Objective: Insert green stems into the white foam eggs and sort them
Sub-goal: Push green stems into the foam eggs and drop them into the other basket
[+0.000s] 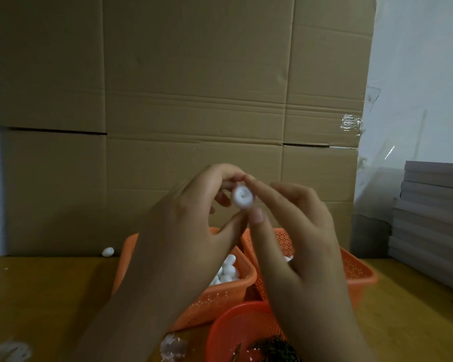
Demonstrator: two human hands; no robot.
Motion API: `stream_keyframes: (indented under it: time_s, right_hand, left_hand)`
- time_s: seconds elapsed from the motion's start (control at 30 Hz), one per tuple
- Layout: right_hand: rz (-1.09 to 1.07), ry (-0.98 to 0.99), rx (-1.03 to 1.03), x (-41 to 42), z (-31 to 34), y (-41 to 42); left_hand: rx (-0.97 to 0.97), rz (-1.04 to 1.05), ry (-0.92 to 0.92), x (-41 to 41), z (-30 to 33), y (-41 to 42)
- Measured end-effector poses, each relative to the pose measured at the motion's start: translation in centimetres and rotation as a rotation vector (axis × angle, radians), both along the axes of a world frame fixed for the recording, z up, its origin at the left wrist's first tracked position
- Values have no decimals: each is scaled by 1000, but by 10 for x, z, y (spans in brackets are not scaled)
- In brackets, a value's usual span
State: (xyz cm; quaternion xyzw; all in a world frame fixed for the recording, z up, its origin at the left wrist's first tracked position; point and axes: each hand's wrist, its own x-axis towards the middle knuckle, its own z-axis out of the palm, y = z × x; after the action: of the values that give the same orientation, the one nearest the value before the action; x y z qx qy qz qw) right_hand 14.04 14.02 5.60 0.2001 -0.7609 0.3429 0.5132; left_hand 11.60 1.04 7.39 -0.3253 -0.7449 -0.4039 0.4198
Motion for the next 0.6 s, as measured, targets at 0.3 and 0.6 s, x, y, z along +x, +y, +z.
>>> stream_keyframes:
  time_s: [0.3, 0.6]
  right_hand:
    - [473, -420, -429, -2, -1, 8]
    - [197, -130, -140, 8, 0, 1]
  left_hand:
    - [177, -250, -121, -3, 0, -4]
    - [36, -16, -117, -9, -6, -1]
